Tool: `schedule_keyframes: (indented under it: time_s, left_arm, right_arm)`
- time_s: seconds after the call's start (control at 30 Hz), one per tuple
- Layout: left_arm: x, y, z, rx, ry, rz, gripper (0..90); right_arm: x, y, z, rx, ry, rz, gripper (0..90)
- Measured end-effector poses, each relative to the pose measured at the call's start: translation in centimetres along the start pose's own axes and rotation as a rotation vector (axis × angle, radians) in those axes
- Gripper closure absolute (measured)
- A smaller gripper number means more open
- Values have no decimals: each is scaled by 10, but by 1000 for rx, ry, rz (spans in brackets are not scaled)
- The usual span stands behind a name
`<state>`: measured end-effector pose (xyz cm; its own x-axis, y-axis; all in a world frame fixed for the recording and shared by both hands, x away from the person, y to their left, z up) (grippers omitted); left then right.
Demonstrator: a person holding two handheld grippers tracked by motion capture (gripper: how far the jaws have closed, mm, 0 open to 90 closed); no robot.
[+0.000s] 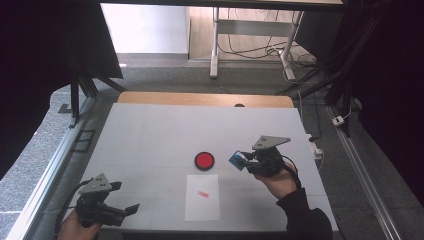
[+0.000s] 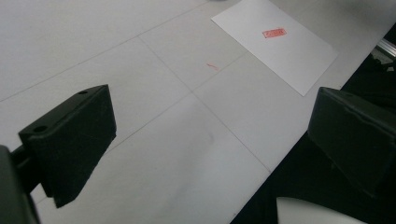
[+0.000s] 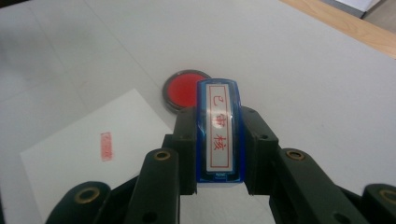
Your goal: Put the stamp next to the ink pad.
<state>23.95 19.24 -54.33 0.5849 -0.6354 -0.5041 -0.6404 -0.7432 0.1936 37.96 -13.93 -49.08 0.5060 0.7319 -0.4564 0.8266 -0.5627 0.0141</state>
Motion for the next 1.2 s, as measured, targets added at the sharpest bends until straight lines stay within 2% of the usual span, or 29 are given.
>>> schedule_keyframes:
  time_s: [0.6, 0.93, 1.2]
  left_arm:
    - [0, 0, 0, -3, 0, -1, 15]
    - [0, -1, 0, -5, -2, -4, 16]
    - [0, -1, 0, -6, -4, -4, 18]
  right_arm:
    - [-1, 34, 20, 11, -51, 126, 704]
    - [1, 47, 29, 32, -68, 159, 703]
    - [5, 56, 43, 17, -116, 175, 703]
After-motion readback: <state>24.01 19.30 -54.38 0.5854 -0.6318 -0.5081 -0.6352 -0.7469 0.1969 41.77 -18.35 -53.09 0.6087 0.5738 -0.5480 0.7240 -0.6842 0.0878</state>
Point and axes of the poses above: each handheld gripper's, and its own axes: x roughly forward along the jaws, z roughly out of its underside, y roughly to its right, the point moved 10 cm from there along x, roughly forward along the jaws, and after that the axes turned 12 degrees about y, right-handed, at the moved point
